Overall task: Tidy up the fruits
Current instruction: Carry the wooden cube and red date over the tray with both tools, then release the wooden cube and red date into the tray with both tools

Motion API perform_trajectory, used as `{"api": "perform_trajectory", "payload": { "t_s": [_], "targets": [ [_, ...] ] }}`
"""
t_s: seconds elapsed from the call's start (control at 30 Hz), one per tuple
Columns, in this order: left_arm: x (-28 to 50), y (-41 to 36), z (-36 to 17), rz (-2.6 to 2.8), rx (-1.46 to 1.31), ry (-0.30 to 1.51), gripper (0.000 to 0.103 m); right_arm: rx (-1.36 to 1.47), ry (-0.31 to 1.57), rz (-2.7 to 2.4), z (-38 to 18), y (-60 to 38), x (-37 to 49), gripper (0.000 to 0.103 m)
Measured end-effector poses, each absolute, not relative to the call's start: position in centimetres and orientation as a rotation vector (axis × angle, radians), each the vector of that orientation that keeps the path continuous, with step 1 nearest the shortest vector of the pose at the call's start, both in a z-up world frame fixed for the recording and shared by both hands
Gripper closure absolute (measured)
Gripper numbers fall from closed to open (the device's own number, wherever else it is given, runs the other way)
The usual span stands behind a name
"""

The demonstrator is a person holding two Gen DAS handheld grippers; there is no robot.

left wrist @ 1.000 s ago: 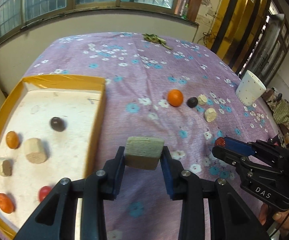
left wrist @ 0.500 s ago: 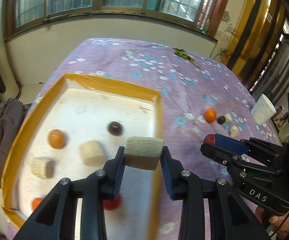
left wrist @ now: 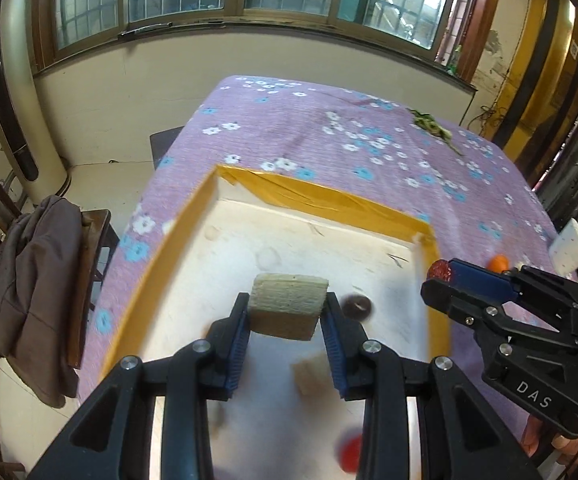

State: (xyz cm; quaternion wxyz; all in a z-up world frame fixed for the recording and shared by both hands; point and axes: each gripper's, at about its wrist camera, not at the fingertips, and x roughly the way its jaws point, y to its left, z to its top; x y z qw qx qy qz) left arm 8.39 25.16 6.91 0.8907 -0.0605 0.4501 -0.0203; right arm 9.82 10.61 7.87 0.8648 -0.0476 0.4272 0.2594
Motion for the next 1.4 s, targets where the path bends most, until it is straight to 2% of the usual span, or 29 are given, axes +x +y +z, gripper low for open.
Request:
{"api": "perform_trajectory", "payload": {
  "t_s": [0.5,0.83,0.9,1.17,1.23,1.3,1.4],
  "targets": [
    [14.4,26.5,2.9,-0.037,-0.123,1.04,0.066,-0.21,0.983,0.502,3.1,13.4,14.4,0.075],
    [14.8,26.3,1.9,-0.03,-0.111,1.058,0.065,-0.227,1.005,0.483,2.2,13.3,14.9,0.074],
    [14.7,26.2,1.8,-0.025,-0.106,1.056,0.065,-0.239,1.006,0.481,2.2,13.5,14.7,0.07],
    [13.2,26.3,2.1,0.016,-0.067,1.042,0.064,-0.193,1.005,0.465,3.3,12.1,13.8,0.069],
    [12.4,26.4,2.5,0.031,-0.059,1.026,0.062,-0.188,1.001,0.459,3.7,11.8,13.3,0.069],
    [11.6,26.3,2.9,0.05,-0.049,1.004,0.052,-0.175,0.998,0.453,4.0,11.2,12.6,0.069],
    [10.1,26.0,3.5,0.085,-0.012,0.962,0.044,-0.148,0.985,0.45,4.7,10.2,11.6,0.068]
  ]
}}
